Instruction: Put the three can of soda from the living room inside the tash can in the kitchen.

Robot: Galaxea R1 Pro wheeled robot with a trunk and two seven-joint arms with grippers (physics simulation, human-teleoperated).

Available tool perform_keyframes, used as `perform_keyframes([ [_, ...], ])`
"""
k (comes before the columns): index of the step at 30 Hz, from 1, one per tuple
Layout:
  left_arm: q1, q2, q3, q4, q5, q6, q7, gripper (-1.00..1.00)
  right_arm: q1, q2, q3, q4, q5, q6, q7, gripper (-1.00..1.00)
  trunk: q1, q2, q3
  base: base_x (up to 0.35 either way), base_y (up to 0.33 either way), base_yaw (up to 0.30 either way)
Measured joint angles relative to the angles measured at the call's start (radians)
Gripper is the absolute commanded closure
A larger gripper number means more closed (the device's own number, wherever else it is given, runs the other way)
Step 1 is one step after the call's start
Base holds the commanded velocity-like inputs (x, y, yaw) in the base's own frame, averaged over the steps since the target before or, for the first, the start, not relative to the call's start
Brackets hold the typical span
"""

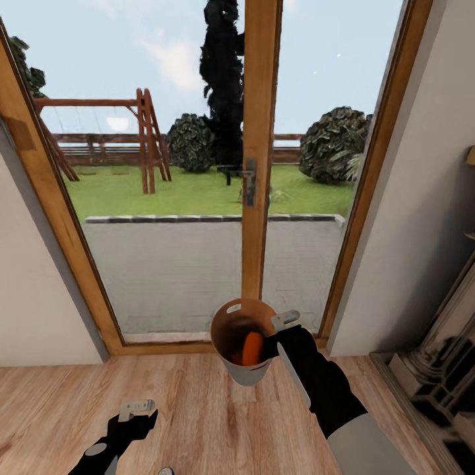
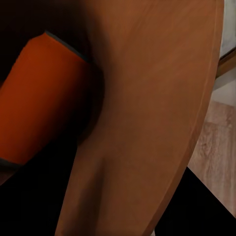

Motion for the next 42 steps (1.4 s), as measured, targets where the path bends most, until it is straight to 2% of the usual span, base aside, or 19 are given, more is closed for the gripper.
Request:
perform_keyframes([
  [42, 0.001, 0.0, 0.0, 0.0, 0.0, 0.0, -0.001, -1.0, 0.0, 0.0, 0.001, 0.001, 0.001, 0.0, 0.0, 1.0, 0.161, -0.294, -0.19, 0.0, 0.0, 0.0],
])
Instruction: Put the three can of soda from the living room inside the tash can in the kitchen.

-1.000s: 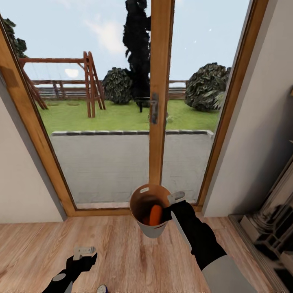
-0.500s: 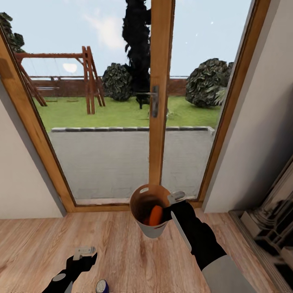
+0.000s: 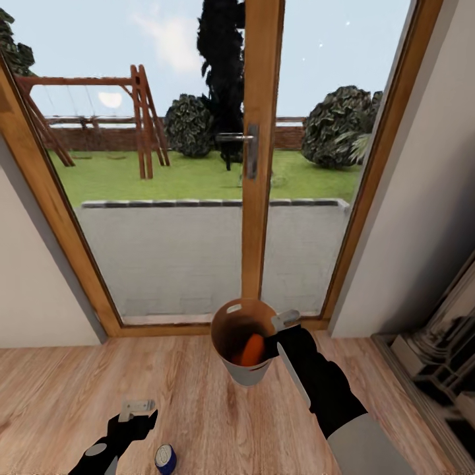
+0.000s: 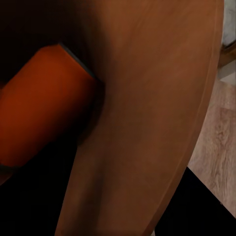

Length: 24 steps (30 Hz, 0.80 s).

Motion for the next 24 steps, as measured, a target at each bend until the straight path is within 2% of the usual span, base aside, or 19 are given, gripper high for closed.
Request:
perform_keyframes([
  [11, 0.0, 0.0, 0.0, 0.0, 0.0, 0.0, 0.0, -1.0, 0.0, 0.0, 0.0, 0.0, 0.0, 0.0, 0.0, 1.0, 0.042, -0.077, -0.052, 0.0, 0.0, 0.0],
  [16, 0.0, 0.0, 0.0, 0.0, 0.0, -0.001, 0.0, -1.0, 0.0, 0.0, 0.0, 0.0, 0.0, -0.001, 0.0, 1.0, 0.042, -0.077, -0.057, 0.001, 0.0, 0.0],
  [20, 0.0, 0.0, 0.0, 0.0, 0.0, -0.001, 0.0, -1.0, 0.0, 0.0, 0.0, 0.0, -0.007, -0.001, 0.0, 1.0, 0.042, -0.077, -0.057, 0.166, 0.0, 0.0],
  [24, 0.0, 0.0, 0.0, 0.0, 0.0, -0.001, 0.0, -1.0, 0.0, 0.0, 0.0, 0.0, 0.009, 0.0, 0.0, 1.0, 0.042, -0.077, -0.057, 0.104, 0.0, 0.0],
])
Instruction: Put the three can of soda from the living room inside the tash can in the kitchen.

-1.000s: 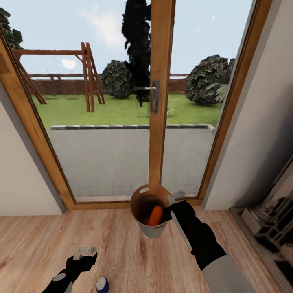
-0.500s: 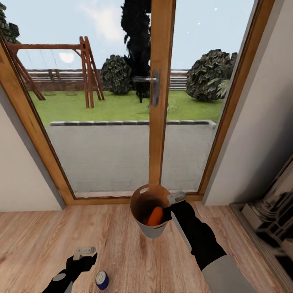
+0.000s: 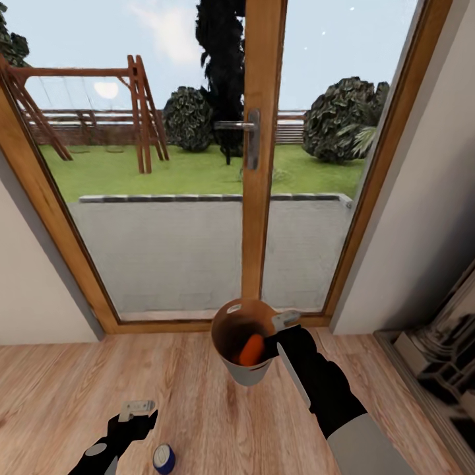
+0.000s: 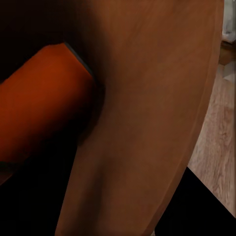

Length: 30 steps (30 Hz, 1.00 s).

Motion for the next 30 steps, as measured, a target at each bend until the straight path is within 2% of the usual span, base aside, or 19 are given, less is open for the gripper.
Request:
perform_keyframes([
  [5, 0.0, 0.0, 0.0, 0.0, 0.0, 0.0, 0.0, -1.0, 0.0, 0.001, 0.0, 0.001, -0.015, 0.0, 0.0, 1.0, 0.0, 0.0, 0.0, 0.021, 0.0, 0.0],
  [30, 0.0, 0.0, 0.0, 0.0, 0.0, 0.0, 0.0, -1.0, 0.0, 0.001, -0.001, 0.0, -0.011, 0.004, 0.001, 1.0, 0.0, 0.0, 0.0, 0.001, 0.0, 0.0],
])
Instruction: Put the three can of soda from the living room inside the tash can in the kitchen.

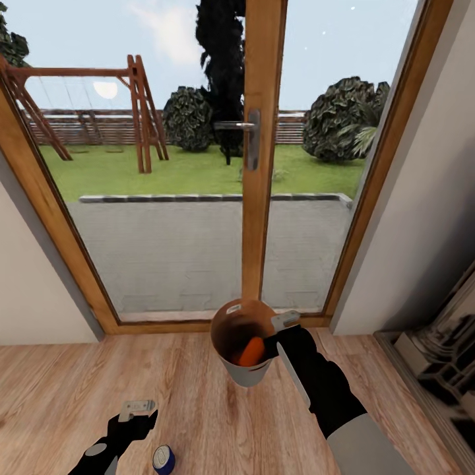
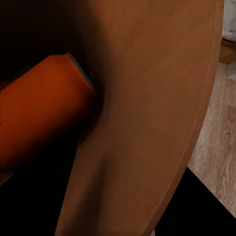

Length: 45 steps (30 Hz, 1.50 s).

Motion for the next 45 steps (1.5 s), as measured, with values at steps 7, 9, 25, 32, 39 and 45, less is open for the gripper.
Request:
perform_keyframes([
  [7, 0.0, 0.0, 0.0, 0.0, 0.0, 0.0, 0.0, -1.0, 0.0, 0.0, 0.001, 0.0, 0.0, 0.0, 0.0, 1.0, 0.023, -0.042, -0.02, 0.0, 0.0, 0.0],
  [9, 0.0, 0.0, 0.0, 0.0, 0.0, 0.0, 0.0, -1.0, 0.0, 0.0, 0.001, 0.0, 0.0, 0.0, 0.0, 1.0, 0.031, -0.056, -0.029, 0.0, 0.0, 0.0],
  [25, 0.0, 0.0, 0.0, 0.0, 0.0, 0.0, 0.0, -1.0, 0.0, 0.0, 0.001, 0.0, 0.0, 0.0, 0.0, 1.0, 0.092, -0.168, -0.104, 0.0, 0.0, 0.0],
  [32, 0.0, 0.0, 0.0, 0.0, 0.0, 0.0, 0.0, -1.0, 0.0, 0.0, 0.001, 0.0, 0.0, 0.0, 0.0, 1.0, 0.119, -0.217, -0.137, 0.0, 0.0, 0.0],
  [39, 0.0, 0.0, 0.0, 0.0, 0.0, 0.0, 0.0, -1.0, 0.0, 0.0, 0.001, 0.0, 0.001, 0.0, 0.0, 1.0, 0.142, -0.259, -0.167, 0.0, 0.0, 0.0],
  [45, 0.0, 0.0, 0.0, -0.001, 0.0, 0.0, 0.0, -1.0, 0.0, 0.0, 0.001, 0.0, 0.001, 0.0, 0.001, 1.0, 0.142, -0.259, -0.173, 0.012, 0.0, 0.0],
])
